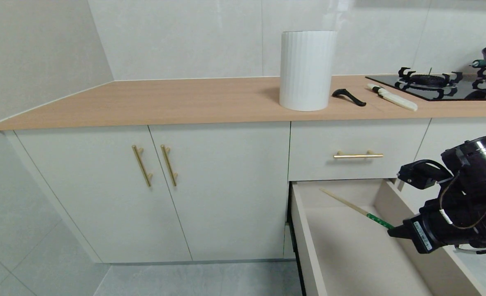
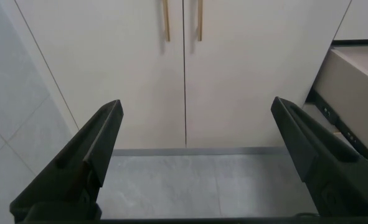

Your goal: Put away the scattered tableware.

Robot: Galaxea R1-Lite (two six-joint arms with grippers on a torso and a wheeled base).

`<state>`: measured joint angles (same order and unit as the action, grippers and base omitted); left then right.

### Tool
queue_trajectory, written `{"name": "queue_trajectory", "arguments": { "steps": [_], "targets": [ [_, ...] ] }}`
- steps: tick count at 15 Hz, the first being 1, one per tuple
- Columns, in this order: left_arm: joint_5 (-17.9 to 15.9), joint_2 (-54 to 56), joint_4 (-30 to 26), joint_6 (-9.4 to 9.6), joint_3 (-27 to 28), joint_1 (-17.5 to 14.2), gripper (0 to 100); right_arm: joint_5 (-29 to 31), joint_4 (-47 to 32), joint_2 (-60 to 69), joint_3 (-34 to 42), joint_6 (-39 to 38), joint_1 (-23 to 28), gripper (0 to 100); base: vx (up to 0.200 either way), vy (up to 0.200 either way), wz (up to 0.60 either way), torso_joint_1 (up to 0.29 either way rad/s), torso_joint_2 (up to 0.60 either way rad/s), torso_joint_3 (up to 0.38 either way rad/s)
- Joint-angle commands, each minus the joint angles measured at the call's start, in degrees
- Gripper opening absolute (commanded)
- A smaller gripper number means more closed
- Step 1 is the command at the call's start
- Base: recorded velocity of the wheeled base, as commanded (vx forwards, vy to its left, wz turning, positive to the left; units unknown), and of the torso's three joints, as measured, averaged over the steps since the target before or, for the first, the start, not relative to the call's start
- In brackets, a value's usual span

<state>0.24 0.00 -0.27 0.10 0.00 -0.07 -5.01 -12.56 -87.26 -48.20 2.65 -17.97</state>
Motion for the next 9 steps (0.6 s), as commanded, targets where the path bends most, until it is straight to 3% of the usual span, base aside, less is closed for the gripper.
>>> {"name": "queue_trajectory", "arguments": {
  "steps": [1,9],
  "targets": [
    [0.02,0.00,0.00,-0.01,0.00,-0.01,100,0.00,0.43,-3.00,0.56,-0.01,-0.22,0,0.000,0.000,0.00,0.000,0.00,0.000],
    [0.02,0.00,0.00,-0.01,0.00,-0.01,100,0.09,7.55,-14.17,1.00,-0.18,-0.40,0,0.000,0.000,0.00,-0.008,0.06,0.045]
  ]
}}
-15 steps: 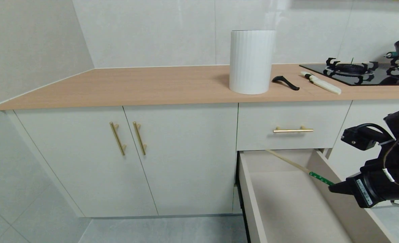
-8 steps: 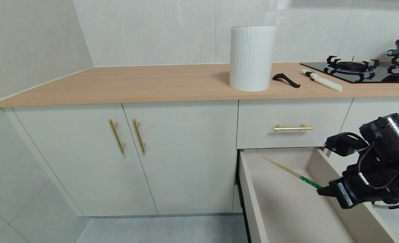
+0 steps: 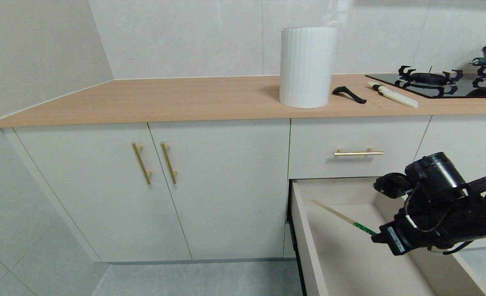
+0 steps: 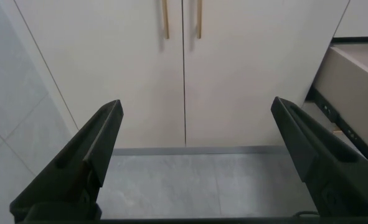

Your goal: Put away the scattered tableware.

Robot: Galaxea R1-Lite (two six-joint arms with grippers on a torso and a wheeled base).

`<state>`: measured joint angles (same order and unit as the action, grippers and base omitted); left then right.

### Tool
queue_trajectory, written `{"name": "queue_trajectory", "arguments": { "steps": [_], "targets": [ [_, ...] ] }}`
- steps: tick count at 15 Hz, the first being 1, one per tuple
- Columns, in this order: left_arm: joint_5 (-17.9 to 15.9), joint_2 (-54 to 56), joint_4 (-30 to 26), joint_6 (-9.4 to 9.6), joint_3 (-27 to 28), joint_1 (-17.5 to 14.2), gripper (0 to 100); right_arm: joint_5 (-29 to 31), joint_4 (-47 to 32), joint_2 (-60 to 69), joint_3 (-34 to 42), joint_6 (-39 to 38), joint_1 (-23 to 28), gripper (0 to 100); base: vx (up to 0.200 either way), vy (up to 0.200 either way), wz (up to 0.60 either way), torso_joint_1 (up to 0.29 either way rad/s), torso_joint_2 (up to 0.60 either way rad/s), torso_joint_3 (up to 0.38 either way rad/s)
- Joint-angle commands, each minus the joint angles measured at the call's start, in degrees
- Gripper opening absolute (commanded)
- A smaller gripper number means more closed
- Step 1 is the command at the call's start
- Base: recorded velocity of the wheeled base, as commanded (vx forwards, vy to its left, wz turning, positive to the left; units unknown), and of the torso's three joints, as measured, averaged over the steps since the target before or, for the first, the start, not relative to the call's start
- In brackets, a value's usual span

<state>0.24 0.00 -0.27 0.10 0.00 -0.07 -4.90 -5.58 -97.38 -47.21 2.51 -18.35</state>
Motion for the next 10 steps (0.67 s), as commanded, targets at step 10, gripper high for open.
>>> {"name": "queue_trajectory", "arguments": {
  "steps": [10],
  "targets": [
    [0.02,0.00,0.00,-0.01,0.00,-0.01,100,9.30,8.84,-29.36,-9.65,-12.53,-2.48,0,0.000,0.000,0.00,0.000,0.00,0.000]
  ]
}}
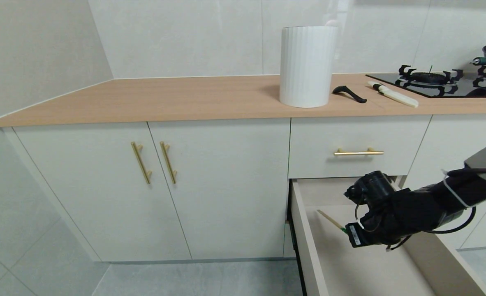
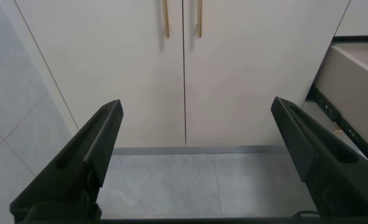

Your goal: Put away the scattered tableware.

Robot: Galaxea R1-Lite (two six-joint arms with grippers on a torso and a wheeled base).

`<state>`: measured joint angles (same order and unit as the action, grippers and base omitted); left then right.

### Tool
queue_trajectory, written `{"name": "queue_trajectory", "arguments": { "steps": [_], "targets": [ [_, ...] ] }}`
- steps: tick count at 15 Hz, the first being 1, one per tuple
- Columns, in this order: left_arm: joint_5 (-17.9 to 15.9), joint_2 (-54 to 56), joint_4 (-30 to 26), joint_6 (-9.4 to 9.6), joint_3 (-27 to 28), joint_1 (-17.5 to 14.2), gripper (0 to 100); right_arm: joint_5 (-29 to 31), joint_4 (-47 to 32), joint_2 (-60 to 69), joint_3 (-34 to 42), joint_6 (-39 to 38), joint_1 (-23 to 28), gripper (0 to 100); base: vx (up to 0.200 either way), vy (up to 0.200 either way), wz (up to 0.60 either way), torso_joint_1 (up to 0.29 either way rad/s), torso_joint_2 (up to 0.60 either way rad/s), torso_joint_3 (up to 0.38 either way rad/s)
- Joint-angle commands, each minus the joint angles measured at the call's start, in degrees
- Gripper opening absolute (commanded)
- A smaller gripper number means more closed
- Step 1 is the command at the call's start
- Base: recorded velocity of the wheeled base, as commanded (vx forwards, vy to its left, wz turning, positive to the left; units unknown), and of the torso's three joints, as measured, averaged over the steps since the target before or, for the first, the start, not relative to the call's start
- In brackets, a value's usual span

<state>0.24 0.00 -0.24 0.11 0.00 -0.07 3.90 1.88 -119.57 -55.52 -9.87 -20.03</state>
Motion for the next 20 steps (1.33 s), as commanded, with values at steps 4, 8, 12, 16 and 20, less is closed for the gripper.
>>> {"name": "queue_trajectory", "arguments": {
  "steps": [4,8,12,16,20],
  "targets": [
    [0.02,0.00,-0.02,-0.02,0.00,-0.01,100,5.94,8.14,-14.64,-2.05,-0.41,-2.03,0,0.000,0.000,0.00,0.000,0.00,0.000],
    [0.02,0.00,-0.02,-0.02,0.00,-0.01,100,6.21,8.93,-16.67,-2.76,-0.32,-2.03,0,0.000,0.000,0.00,0.000,0.00,0.000],
    [0.02,0.00,-0.02,-0.02,0.00,-0.01,100,6.21,9.02,-16.49,-2.76,-0.41,-2.03,0,0.000,0.000,0.00,0.000,0.00,0.000],
    [0.02,0.00,-0.02,-0.02,0.00,-0.01,100,6.21,9.02,-16.40,-2.76,-0.41,-2.03,100,0.000,0.000,0.00,0.000,0.00,0.000],
    [0.02,0.00,-0.02,-0.02,0.00,-0.01,100,5.94,8.49,-14.03,-1.61,-0.32,-2.03,100,0.000,0.000,0.00,0.000,0.00,0.000]
  ]
}}
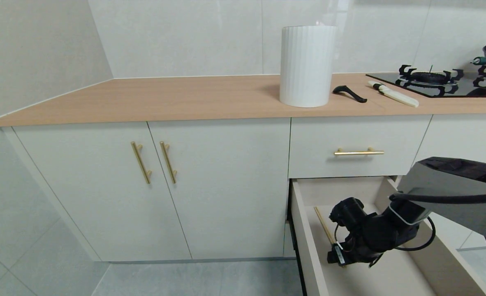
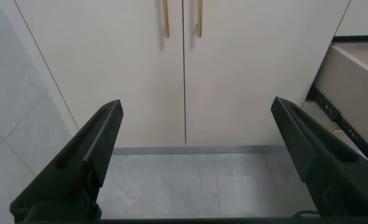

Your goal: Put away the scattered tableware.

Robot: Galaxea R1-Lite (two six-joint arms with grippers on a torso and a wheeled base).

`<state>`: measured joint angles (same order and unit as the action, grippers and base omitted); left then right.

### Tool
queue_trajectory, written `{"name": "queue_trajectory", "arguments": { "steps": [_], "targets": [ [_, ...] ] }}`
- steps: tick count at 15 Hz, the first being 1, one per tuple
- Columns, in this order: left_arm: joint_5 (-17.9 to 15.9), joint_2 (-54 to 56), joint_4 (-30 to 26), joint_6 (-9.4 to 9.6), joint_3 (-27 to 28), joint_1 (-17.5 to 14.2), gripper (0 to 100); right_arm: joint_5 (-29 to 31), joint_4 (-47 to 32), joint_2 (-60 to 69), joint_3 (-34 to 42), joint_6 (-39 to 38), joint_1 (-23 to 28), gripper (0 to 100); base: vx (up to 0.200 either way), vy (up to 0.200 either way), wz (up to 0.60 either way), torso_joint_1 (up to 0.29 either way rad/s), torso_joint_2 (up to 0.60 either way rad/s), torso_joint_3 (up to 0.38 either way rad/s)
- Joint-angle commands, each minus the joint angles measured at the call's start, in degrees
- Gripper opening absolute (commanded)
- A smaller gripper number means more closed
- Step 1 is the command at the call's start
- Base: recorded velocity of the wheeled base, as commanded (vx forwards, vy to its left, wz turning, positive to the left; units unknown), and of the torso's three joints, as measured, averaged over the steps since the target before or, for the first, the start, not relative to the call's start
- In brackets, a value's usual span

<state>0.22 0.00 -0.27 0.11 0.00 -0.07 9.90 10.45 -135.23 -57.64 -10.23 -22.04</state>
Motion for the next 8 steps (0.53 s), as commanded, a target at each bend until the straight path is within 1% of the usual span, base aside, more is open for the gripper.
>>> {"name": "queue_trajectory", "arguments": {
  "steps": [1,3,5,6,7,8],
  "targets": [
    [0.04,0.00,0.00,-0.02,0.00,-0.01,100,-0.41,-0.08,3.48,1.56,-0.06,0.07,100,0.000,0.000,0.00,0.000,0.00,0.000],
    [0.04,0.00,0.00,-0.02,0.00,-0.01,100,-1.99,-0.34,6.91,2.09,0.12,1.74,100,0.000,0.000,0.00,0.000,0.00,0.000],
    [0.04,0.00,0.00,-0.02,0.00,-0.01,100,-1.99,-4.82,15.26,2.97,0.65,3.14,100,0.000,0.000,0.00,0.000,0.00,0.000],
    [0.04,0.00,0.00,-0.02,0.00,-0.01,100,-1.99,-8.43,20.09,2.44,1.61,4.73,100,0.000,0.000,0.00,0.000,0.00,0.000],
    [0.04,0.00,0.00,-0.02,0.00,-0.01,100,-2.08,-9.04,21.06,2.44,1.97,4.99,100,0.000,0.000,0.00,0.000,0.00,0.000],
    [0.04,0.00,0.00,-0.02,0.00,-0.01,100,-2.60,-11.50,27.12,2.62,4.52,7.10,100,0.000,0.000,0.00,0.000,0.00,0.000]
  ]
}}
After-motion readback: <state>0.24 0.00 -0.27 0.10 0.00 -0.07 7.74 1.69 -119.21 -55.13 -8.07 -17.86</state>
